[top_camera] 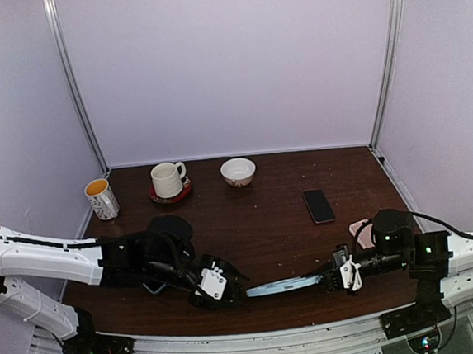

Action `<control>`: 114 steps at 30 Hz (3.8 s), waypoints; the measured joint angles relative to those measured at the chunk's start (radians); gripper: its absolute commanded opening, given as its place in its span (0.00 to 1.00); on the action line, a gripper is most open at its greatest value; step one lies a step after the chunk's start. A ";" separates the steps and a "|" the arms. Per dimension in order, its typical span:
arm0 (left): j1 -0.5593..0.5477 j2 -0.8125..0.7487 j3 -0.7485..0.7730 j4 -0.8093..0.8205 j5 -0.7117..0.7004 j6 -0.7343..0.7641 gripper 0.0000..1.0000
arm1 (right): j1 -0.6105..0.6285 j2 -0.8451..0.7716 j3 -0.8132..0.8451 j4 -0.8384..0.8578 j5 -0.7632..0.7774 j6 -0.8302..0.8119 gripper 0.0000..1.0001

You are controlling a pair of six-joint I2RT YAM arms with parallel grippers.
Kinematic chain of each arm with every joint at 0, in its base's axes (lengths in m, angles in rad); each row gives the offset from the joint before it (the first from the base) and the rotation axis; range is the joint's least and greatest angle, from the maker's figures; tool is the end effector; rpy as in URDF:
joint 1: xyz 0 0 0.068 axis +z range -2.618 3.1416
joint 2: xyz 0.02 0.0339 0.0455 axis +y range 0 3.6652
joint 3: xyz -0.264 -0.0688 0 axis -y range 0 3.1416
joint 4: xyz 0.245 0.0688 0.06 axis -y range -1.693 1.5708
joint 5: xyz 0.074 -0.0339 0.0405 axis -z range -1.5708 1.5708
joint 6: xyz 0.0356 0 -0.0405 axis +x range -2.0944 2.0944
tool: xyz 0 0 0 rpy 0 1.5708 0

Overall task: Take the phone out of the phone case
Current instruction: Remove the top left corner of the phone from the phone case.

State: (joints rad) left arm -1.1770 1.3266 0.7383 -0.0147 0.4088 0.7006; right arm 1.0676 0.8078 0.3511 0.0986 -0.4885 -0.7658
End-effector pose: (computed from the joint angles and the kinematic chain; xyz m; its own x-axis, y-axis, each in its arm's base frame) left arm 0.0948 -0.2650 0.2231 0.4609 0.4324 -0.7750 0.8841 -0.2996 0.3586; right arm 0.0734 0.1681 0.2132 0.5613 -0.2496 -0.7891 -0.8276 -0.1834 -0.5306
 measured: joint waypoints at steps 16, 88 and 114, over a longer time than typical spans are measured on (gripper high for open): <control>0.011 0.102 0.060 -0.003 0.090 0.054 0.36 | 0.031 0.000 0.000 0.000 0.030 -0.033 0.00; 0.023 0.172 0.141 -0.196 0.179 0.064 0.40 | 0.208 0.049 -0.018 -0.011 0.244 -0.144 0.00; -0.002 0.109 0.024 0.062 0.140 -0.079 0.40 | 0.211 0.045 -0.031 0.013 0.259 -0.126 0.00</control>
State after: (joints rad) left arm -1.1786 1.4357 0.7624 0.0471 0.5488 0.6220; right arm 1.2781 0.8528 0.3202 0.1120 -0.2295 -0.8913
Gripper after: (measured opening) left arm 0.403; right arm 0.079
